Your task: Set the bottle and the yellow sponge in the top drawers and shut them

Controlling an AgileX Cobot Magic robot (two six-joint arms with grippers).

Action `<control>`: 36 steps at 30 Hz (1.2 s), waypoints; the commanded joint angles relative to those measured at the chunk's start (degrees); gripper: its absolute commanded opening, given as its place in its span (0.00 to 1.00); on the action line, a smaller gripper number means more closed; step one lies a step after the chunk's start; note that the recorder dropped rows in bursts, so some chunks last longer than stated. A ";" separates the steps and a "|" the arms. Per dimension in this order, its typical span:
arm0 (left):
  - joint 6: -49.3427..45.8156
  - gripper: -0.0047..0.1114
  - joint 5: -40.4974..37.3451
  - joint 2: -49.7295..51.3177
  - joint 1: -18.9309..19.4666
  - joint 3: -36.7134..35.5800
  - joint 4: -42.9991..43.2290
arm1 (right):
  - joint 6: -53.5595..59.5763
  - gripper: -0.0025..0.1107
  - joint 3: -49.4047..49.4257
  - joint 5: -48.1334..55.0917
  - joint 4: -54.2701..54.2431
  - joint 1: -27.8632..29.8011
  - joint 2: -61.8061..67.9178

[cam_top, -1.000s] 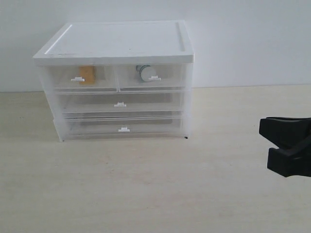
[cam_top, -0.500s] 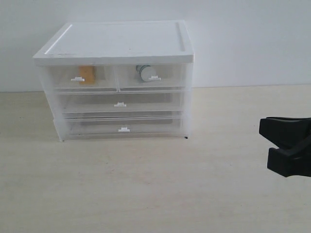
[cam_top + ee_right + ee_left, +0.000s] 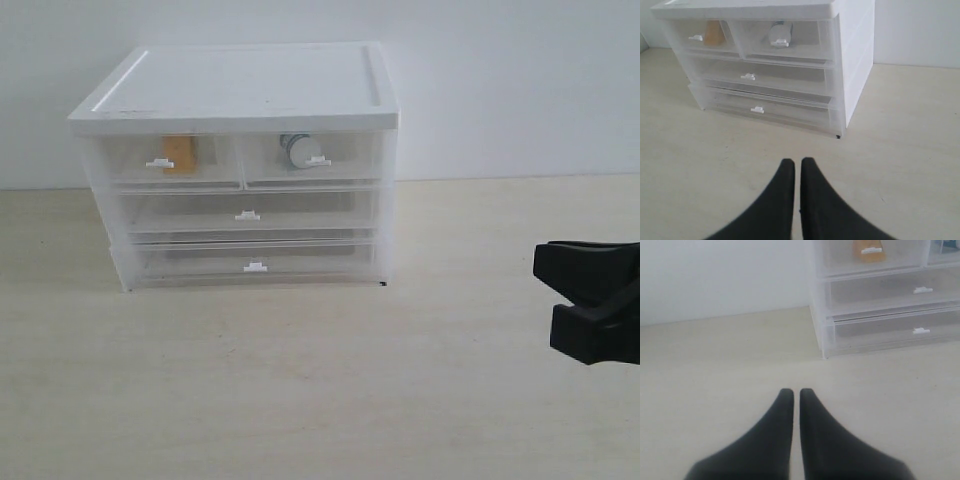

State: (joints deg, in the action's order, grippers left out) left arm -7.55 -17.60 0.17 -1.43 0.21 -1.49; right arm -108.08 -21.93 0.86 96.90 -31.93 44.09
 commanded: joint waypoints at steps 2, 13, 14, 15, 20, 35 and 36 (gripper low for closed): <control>0.30 0.07 0.77 -0.17 0.11 -0.21 -0.70 | 0.68 0.02 0.15 0.45 0.13 -0.04 -0.15; 0.30 0.07 0.77 -0.17 0.11 -0.21 -0.70 | 3.89 0.02 1.35 6.08 0.27 0.09 -4.52; 0.30 0.07 0.77 -0.17 0.11 -0.21 -0.70 | 4.28 0.02 2.58 6.08 0.27 0.09 -6.81; 0.30 0.07 0.77 -0.17 0.11 -0.21 -0.70 | 4.63 0.02 3.56 6.08 0.27 0.21 -8.56; 0.30 0.07 0.77 -0.17 0.11 -0.21 -0.70 | 4.57 0.02 10.05 4.51 0.27 3.53 -21.76; 0.30 0.07 0.77 -0.17 0.11 -0.21 -0.70 | 4.56 0.02 20.42 1.56 -0.14 8.12 -43.86; 0.30 0.07 0.77 -0.17 0.11 -0.21 -0.70 | 4.56 0.02 20.87 1.12 -0.14 8.12 -44.09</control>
State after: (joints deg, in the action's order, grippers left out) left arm -7.55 -17.60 0.17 -1.43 0.21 -1.49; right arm -103.84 -2.47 3.37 96.99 -24.09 1.50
